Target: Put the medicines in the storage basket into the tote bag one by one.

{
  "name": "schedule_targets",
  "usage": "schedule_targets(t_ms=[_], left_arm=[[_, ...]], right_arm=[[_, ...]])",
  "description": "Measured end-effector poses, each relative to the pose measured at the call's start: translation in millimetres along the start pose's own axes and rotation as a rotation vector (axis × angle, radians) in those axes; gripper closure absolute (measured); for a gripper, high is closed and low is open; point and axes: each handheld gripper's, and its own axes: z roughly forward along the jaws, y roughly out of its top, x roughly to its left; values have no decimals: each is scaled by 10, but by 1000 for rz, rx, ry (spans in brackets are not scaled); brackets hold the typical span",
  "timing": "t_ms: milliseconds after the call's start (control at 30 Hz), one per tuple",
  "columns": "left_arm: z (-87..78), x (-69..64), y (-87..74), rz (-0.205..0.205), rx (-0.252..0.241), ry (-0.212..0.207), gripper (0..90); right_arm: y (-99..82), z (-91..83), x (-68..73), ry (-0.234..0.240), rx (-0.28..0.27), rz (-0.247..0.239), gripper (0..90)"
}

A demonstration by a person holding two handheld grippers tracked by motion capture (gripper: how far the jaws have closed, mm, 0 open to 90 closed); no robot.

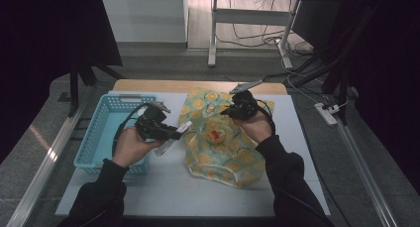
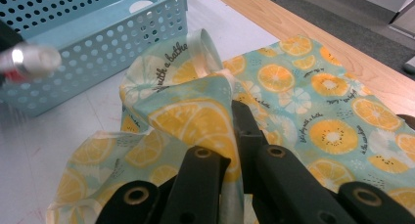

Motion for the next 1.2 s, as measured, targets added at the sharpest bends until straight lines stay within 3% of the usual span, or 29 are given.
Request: schedule_targets(t_ms=[300,600,767,933,1067,1200], left_arm=[[389,-157,236,29,22,-27,717],[708,-255,407,44,11,-33,718],[865,-275,498,54,12,-2,717],[989,-243,546,56,-20,20,717],[1074,-213,585,62,-18,27,717],[1141,-173,604,63,-26,59,717]], right_arm=[[-4,-26,-9,-3,-5,5,897],[-25,-17,-27,-5,-3,10,897],[-22,-17,-27,-6,-5,10,898],[-11,-28,-34,-8,-7,10,897],[-9,-26,-44,-12,-6,11,897],[-19,-22,-65,-17,-4,19,897]])
